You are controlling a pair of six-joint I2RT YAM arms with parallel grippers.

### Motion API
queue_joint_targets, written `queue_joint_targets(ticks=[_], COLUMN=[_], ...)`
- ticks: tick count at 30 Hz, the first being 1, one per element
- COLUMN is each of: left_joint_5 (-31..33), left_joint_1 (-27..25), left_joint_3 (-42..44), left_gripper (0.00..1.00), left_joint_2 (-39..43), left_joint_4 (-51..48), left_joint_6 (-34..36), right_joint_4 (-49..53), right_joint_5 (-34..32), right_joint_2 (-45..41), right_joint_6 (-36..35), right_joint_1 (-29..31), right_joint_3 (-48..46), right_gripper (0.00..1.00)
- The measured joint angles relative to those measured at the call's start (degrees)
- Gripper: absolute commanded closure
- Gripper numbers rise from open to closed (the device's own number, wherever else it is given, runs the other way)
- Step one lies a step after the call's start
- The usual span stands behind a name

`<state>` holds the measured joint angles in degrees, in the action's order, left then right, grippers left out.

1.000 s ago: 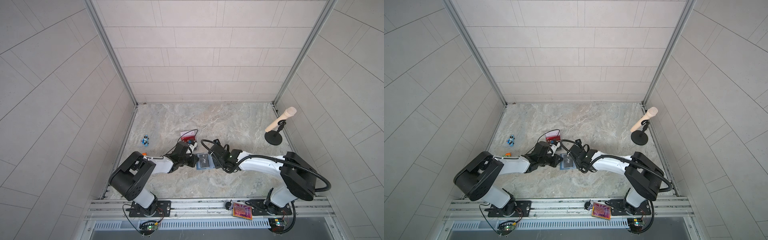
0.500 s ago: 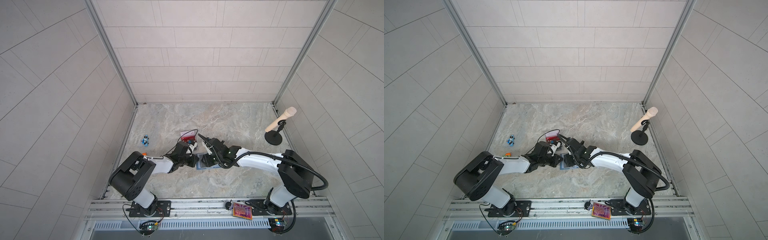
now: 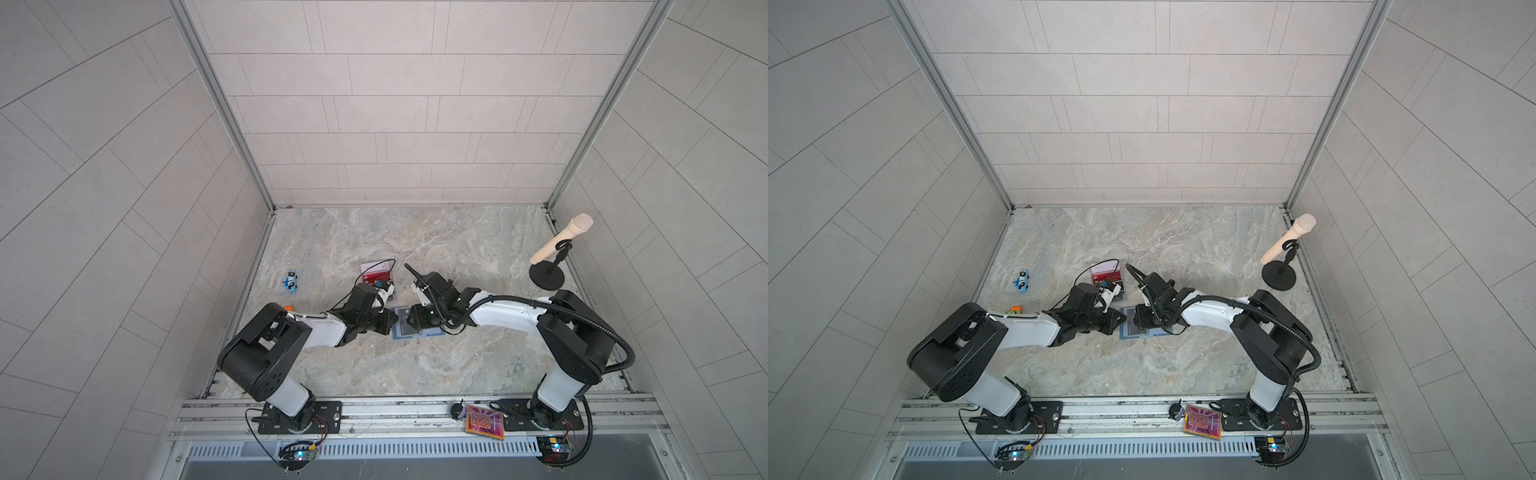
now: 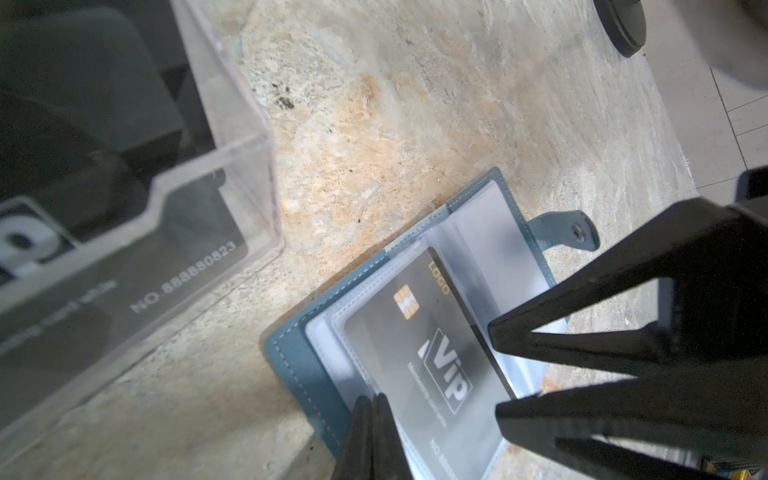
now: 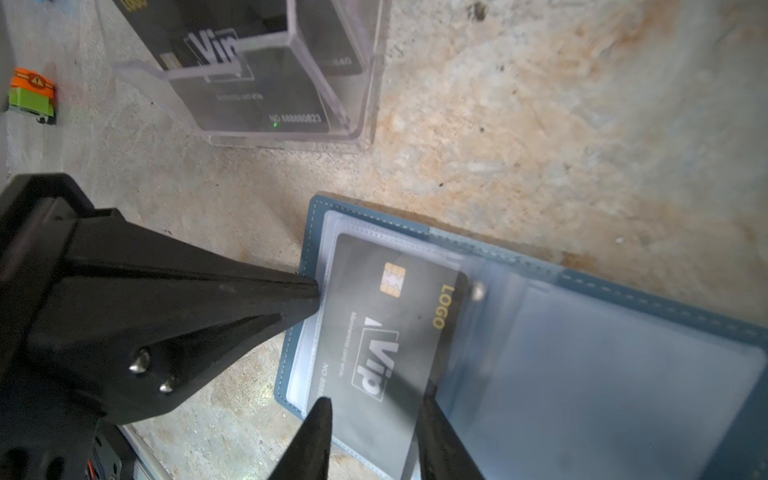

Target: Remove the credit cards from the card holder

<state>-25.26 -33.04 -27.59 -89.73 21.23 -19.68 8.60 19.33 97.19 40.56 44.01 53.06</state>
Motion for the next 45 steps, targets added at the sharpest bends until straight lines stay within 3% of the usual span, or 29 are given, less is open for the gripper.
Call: queue_joint_targets(ticks=[13, 31, 45], left_joint_5=[0.0, 0.0, 0.1], left_joint_1=[0.0, 0.0, 0.0], left_joint_3=[0.2, 0.2, -0.2], left_gripper=[0.98, 0.98, 0.97], left_joint_2=[0.0, 0.0, 0.0], left_joint_4=[0.4, 0.3, -0.5], left_joint_6=[0.0, 0.0, 0.1], right_joint_4=[-2.4, -15.4, -18.1], right_joint_5=[1.8, 12.3, 20.5], right_joint_2=[1.9, 2.6, 2.9], right_joint_6=[1.3, 8.0, 7.0], right_joint_1=[-1.0, -5.6, -8.0], right_joint_3=[-0.7, -6.7, -7.6], right_gripper=[0.66, 0.69, 0.7])
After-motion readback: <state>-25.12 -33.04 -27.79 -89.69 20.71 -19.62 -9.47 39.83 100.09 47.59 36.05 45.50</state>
